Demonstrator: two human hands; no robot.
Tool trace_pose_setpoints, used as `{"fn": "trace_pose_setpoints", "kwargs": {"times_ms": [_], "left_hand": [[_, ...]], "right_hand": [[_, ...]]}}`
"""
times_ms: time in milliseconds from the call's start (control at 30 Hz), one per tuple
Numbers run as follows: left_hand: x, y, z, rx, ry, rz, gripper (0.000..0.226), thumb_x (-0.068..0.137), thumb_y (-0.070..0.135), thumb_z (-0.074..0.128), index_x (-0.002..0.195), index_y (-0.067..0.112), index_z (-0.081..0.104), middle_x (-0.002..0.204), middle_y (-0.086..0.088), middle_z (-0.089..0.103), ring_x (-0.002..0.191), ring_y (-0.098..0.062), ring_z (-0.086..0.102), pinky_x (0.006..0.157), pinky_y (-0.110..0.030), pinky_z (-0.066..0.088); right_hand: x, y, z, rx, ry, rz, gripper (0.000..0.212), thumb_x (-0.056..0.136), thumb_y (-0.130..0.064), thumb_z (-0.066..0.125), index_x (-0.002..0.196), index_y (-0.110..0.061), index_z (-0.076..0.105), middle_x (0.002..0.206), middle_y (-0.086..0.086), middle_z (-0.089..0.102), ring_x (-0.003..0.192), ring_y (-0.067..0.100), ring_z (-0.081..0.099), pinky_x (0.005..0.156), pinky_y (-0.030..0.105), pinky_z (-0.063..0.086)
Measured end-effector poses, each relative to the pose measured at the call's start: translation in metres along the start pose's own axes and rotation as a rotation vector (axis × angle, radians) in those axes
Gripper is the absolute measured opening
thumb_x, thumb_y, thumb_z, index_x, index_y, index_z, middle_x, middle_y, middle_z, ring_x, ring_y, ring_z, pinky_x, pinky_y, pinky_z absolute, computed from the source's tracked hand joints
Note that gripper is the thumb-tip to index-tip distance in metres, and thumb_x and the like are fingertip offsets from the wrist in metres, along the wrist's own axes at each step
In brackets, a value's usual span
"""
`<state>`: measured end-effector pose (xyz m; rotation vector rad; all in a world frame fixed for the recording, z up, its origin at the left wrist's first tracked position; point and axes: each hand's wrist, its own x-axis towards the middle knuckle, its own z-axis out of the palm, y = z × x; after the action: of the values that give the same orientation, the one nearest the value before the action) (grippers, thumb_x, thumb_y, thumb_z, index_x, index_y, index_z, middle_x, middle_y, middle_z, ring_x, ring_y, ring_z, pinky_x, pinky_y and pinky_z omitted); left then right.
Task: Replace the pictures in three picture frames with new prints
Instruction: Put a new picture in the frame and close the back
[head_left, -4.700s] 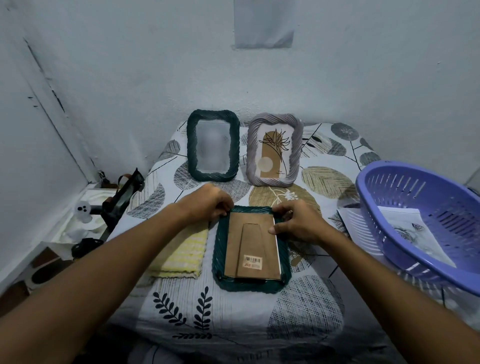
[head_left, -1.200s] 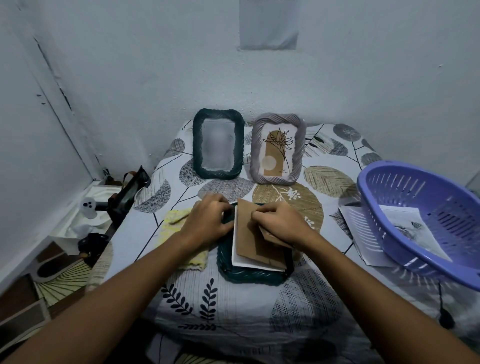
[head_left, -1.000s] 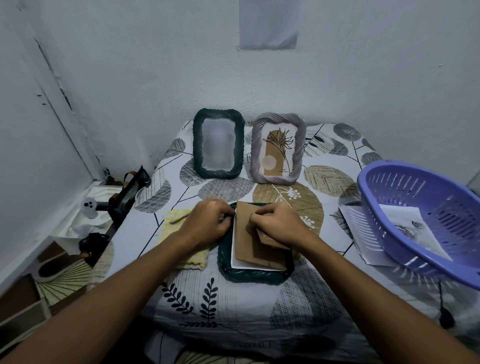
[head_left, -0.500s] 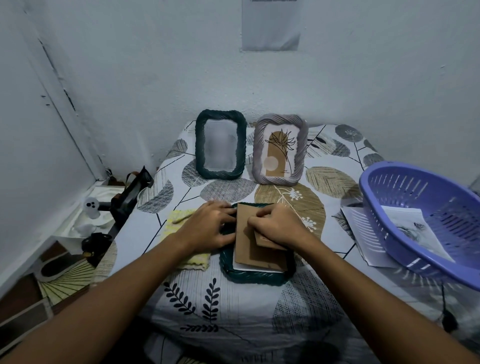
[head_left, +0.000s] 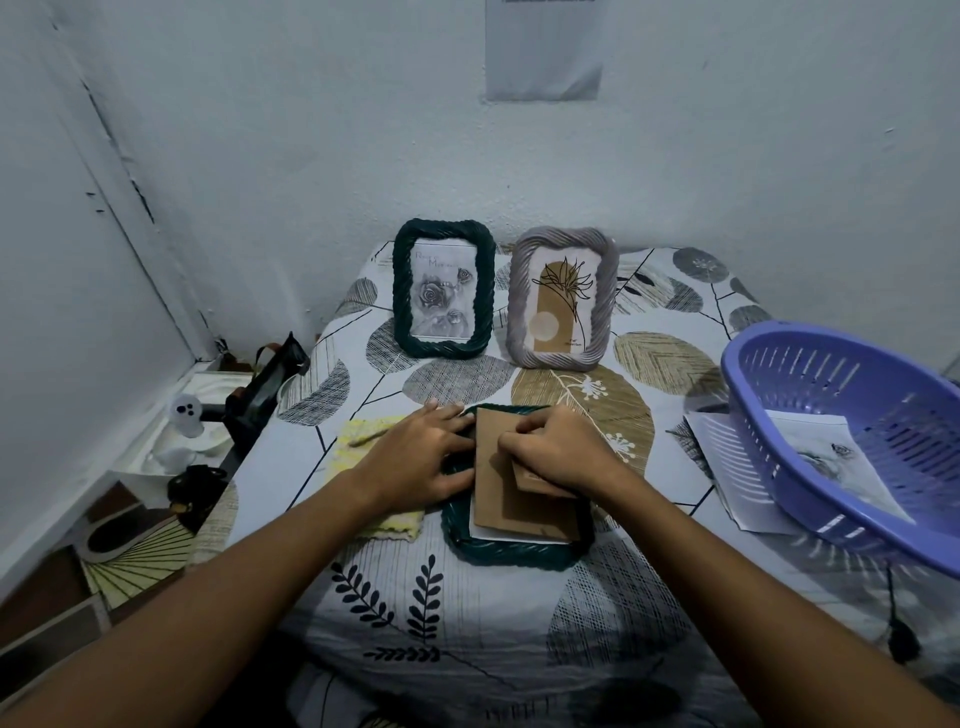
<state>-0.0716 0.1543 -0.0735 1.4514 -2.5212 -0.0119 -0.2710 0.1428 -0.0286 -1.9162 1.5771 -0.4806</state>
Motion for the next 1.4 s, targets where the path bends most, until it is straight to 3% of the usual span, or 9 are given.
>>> {"fn": "trace_pose_setpoints", "kwargs": {"times_ms": [233,433,633,800,1000,1167,1300,1400], "left_hand": [[-0.002,0.0,0.0,-0.02,-0.023,0.023,0.065,0.084,0.055,0.034,0.128,0.014,0.061,0.142,-0.005,0.049,0.14,-0.025,0.033,0.116,-0.039,0.017],[0.0,-0.003,-0.001,-0.01,-0.043,0.06,0.068,0.086,0.058,0.032,0.136,0.018,0.053,0.146,-0.001,0.044,0.141,-0.023,0.031,0.117,-0.044,0.018],[0.001,-0.012,-0.008,-0.083,-0.083,0.025,0.077,0.082,0.066,0.028,0.141,0.02,0.046,0.149,0.005,0.039,0.145,-0.015,0.018,0.118,-0.039,0.013],[0.0,-0.014,-0.011,-0.12,-0.145,0.018,0.074,0.08,0.06,0.042,0.143,0.021,0.043,0.153,0.01,0.03,0.146,-0.01,0.008,0.117,-0.038,0.006],[-0.001,-0.01,-0.017,-0.261,-0.159,-0.073,0.09,0.07,0.08,0.041,0.142,0.026,0.044,0.153,0.011,0.022,0.143,-0.002,0.006,0.12,-0.041,0.004],[-0.004,0.0,-0.015,-0.282,-0.183,-0.256,0.099,0.055,0.089,0.05,0.137,0.035,0.038,0.158,0.004,0.018,0.146,-0.028,0.008,0.116,-0.052,0.02],[-0.008,0.009,-0.018,-0.291,-0.195,-0.277,0.113,0.054,0.085,0.054,0.149,0.035,0.019,0.158,0.007,0.019,0.147,-0.028,0.001,0.115,-0.051,0.02],[-0.008,0.017,-0.027,-0.263,-0.213,-0.251,0.105,0.062,0.075,0.063,0.149,0.029,0.026,0.157,0.002,0.023,0.147,-0.03,0.004,0.116,-0.046,0.013]], "right_hand": [[0.004,0.003,0.003,-0.016,0.002,-0.003,0.035,0.066,-0.047,0.056,0.069,-0.016,0.071,0.074,-0.001,0.068,0.075,0.018,0.061,0.07,0.032,0.051],[0.005,0.005,0.002,-0.025,0.003,-0.005,0.032,0.072,-0.044,0.06,0.074,-0.015,0.073,0.079,0.0,0.07,0.078,0.018,0.062,0.074,0.033,0.052],[0.005,0.006,0.004,-0.054,-0.007,-0.004,0.036,0.071,-0.048,0.058,0.081,-0.016,0.074,0.086,-0.001,0.07,0.08,0.017,0.062,0.074,0.032,0.053],[0.008,0.006,0.006,-0.081,-0.012,0.0,0.034,0.073,-0.047,0.06,0.083,-0.017,0.074,0.085,-0.001,0.069,0.077,0.016,0.06,0.068,0.028,0.048],[0.009,0.007,0.01,-0.094,-0.012,0.023,0.039,0.068,-0.05,0.058,0.085,-0.018,0.071,0.08,-0.001,0.066,0.074,0.015,0.059,0.06,0.026,0.041],[0.011,0.006,0.013,-0.091,-0.001,0.032,0.039,0.064,-0.052,0.056,0.078,-0.017,0.068,0.079,0.001,0.066,0.075,0.02,0.061,0.06,0.027,0.042],[0.012,0.005,0.015,-0.129,-0.006,0.041,0.043,0.065,-0.052,0.056,0.084,-0.016,0.069,0.085,0.004,0.068,0.079,0.023,0.063,0.065,0.029,0.047],[0.012,0.003,0.017,-0.176,-0.009,0.042,0.05,0.063,-0.056,0.054,0.091,-0.017,0.068,0.091,0.005,0.069,0.083,0.025,0.063,0.07,0.031,0.05]]}}
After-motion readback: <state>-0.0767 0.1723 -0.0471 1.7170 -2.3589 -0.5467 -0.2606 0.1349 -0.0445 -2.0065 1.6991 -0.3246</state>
